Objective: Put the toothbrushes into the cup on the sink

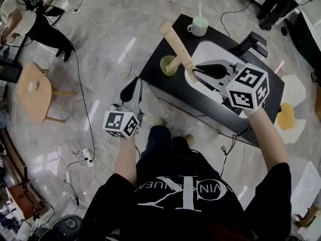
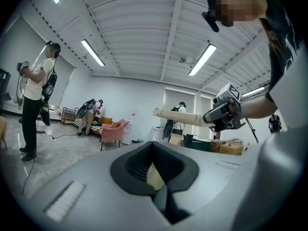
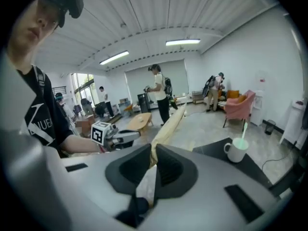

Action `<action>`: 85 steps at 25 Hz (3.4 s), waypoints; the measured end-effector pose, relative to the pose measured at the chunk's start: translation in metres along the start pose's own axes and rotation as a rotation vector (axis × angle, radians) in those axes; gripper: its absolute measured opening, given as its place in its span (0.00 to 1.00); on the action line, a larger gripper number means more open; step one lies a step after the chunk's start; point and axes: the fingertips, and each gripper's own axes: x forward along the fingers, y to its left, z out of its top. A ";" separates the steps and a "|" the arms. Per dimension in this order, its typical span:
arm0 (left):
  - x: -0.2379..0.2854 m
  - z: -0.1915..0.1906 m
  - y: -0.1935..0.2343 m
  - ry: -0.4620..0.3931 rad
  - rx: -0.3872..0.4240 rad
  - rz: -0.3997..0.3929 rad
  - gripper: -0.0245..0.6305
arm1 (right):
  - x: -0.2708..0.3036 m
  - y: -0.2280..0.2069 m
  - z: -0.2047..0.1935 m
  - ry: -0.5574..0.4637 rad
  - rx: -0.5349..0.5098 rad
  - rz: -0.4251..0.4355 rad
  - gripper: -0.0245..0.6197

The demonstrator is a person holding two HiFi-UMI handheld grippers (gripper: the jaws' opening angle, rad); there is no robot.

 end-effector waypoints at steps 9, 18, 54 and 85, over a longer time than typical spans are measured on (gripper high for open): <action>0.001 0.003 0.018 -0.014 -0.015 -0.001 0.06 | 0.022 0.003 -0.038 0.273 0.119 0.096 0.11; 0.010 0.004 0.037 -0.037 0.002 0.003 0.06 | 0.030 0.000 -0.059 0.417 0.239 0.086 0.11; 0.061 -0.013 0.075 0.000 -0.071 -0.079 0.06 | 0.062 -0.028 -0.040 0.392 1.030 0.150 0.11; 0.068 -0.020 0.057 0.045 -0.071 -0.163 0.06 | 0.069 -0.048 -0.023 0.023 0.908 0.059 0.37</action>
